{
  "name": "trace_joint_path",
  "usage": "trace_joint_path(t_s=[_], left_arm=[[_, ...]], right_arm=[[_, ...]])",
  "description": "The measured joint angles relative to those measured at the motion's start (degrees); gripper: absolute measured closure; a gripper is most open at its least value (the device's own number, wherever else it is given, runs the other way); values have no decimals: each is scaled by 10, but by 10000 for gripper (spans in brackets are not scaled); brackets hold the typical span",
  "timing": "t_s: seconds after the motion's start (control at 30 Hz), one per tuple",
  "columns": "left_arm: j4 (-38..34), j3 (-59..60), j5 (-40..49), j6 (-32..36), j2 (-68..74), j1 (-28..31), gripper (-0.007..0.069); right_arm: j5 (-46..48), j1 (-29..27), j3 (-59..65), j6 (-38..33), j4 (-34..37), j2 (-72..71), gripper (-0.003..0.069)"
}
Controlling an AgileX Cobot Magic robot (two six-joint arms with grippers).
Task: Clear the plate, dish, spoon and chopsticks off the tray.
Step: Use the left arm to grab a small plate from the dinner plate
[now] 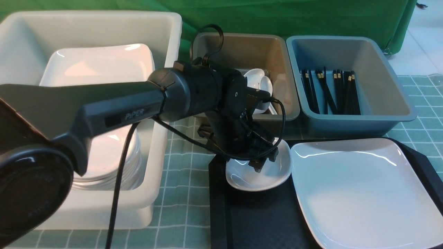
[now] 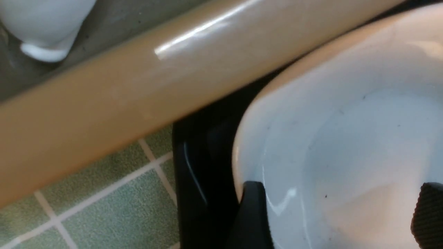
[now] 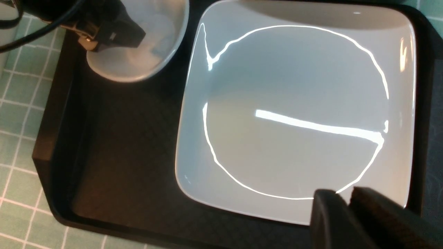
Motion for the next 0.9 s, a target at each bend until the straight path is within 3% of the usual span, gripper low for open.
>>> trace_joint_path(t_s=[0.9], left_arm=[[25,-8,-1,-3,5,0,52]], right_arm=[[-24,0,1,-1,0,0,535]])
